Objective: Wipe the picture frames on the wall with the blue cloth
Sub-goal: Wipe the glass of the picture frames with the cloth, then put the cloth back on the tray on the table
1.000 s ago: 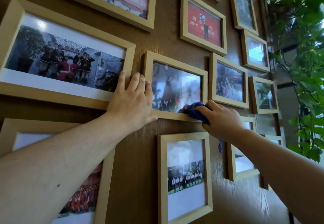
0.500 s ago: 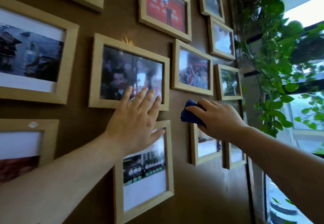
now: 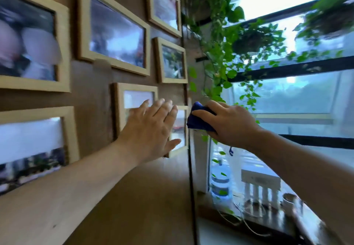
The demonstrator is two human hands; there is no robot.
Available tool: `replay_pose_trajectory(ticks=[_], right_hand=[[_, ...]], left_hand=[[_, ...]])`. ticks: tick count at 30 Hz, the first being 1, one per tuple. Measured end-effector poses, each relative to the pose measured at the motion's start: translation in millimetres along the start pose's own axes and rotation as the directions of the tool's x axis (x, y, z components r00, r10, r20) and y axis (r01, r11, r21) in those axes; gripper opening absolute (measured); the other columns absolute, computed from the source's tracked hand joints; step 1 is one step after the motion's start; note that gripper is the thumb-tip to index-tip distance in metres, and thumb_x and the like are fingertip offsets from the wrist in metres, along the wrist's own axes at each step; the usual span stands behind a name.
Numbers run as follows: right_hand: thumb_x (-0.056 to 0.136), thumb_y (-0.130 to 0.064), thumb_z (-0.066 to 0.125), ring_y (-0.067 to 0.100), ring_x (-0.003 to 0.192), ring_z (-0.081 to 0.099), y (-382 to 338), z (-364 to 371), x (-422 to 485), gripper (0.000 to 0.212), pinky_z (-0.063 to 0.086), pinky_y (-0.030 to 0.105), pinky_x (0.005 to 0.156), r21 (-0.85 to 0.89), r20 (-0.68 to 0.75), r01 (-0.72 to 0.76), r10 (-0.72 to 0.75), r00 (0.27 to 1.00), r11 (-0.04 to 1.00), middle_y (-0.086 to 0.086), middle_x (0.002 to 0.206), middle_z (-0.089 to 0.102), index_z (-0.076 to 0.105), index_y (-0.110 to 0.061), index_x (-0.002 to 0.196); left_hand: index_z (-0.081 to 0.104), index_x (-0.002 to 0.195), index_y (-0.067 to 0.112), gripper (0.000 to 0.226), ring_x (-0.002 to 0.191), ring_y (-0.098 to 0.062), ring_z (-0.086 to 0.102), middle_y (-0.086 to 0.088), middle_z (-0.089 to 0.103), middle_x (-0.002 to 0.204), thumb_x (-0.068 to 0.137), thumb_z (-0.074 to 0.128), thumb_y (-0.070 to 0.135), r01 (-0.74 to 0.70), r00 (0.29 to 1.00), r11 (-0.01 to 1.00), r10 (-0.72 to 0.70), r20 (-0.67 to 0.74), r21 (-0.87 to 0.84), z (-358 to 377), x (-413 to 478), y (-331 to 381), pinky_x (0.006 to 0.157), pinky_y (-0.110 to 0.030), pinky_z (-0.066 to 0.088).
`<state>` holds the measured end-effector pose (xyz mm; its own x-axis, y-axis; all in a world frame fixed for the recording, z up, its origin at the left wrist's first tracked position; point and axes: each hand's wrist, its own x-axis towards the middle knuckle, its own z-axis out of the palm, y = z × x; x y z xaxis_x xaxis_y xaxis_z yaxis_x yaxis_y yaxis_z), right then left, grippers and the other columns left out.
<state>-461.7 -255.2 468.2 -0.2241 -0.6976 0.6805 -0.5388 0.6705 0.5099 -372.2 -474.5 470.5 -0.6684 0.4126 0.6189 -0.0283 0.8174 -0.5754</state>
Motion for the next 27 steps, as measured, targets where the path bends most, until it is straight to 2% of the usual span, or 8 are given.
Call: replay_pose_trajectory(ticks=[5,10,14,17,22,27], right_hand=[[0.076,-0.028,0.067,0.034,0.076,0.063,9,-10,-60,0.05,0.045,0.034,0.045,-0.107,0.127,-0.096,0.11,0.986,0.99,0.012,0.101,0.06,0.056,-0.018,0.123],[0.081,-0.028,0.059,0.032,0.077,0.061,-10,-38,-124,0.047,0.045,0.035,0.047,-0.184,0.242,-0.197,0.239,0.941,0.963,0.012,0.102,0.059,0.053,-0.019,0.126],[0.078,-0.029,0.056,0.033,0.081,0.061,-40,-74,-182,0.049,0.049,0.038,0.05,-0.259,0.33,-0.298,0.375,0.866,0.919,0.011,0.103,0.058,0.054,-0.019,0.125],[0.077,-0.031,0.056,0.031,0.08,0.06,-64,-102,-229,0.048,0.049,0.039,0.048,-0.311,0.378,-0.388,0.487,0.788,0.868,0.009,0.1,0.057,0.054,-0.021,0.123],[0.085,-0.036,0.056,0.034,0.087,0.061,-109,-157,-317,0.044,0.051,0.043,0.057,-0.424,0.4,-0.541,0.687,0.607,0.726,0.008,0.109,0.057,0.052,-0.024,0.127],[0.083,-0.033,0.059,0.033,0.082,0.061,-153,-218,-399,0.045,0.05,0.042,0.051,-0.488,0.397,-0.653,0.814,0.424,0.579,0.011,0.105,0.059,0.054,-0.02,0.126]], left_hand=[[0.021,0.146,0.006,0.082,0.141,-0.032,0.025,-0.017,0.031,0.153,0.088,0.031,0.063,-0.125,0.992,0.985,0.12,-0.042,-0.123,14,18,51,0.114,-0.05,0.024],[0.033,0.14,0.004,0.08,0.133,-0.035,0.039,-0.019,0.044,0.143,0.086,0.043,0.061,-0.265,0.963,0.93,0.241,-0.122,-0.254,12,15,94,0.106,-0.052,0.036],[0.039,0.136,0.001,0.078,0.125,-0.037,0.046,-0.021,0.05,0.136,0.085,0.046,0.06,-0.411,0.91,0.841,0.355,-0.215,-0.352,4,-1,138,0.101,-0.051,0.042],[0.041,0.136,-0.001,0.078,0.124,-0.038,0.047,-0.022,0.05,0.136,0.086,0.045,0.058,-0.515,0.855,0.759,0.426,-0.295,-0.398,-5,-15,179,0.103,-0.052,0.04],[0.046,0.132,-0.001,0.076,0.12,-0.04,0.05,-0.024,0.053,0.133,0.083,0.046,0.058,-0.655,0.755,0.543,0.489,-0.437,-0.525,-33,-44,259,0.102,-0.051,0.041],[0.05,0.128,0.001,0.076,0.118,-0.037,0.049,-0.021,0.056,0.128,0.08,0.043,0.06,-0.728,0.679,0.376,0.506,-0.532,-0.573,-75,-74,346,0.102,-0.047,0.035]])
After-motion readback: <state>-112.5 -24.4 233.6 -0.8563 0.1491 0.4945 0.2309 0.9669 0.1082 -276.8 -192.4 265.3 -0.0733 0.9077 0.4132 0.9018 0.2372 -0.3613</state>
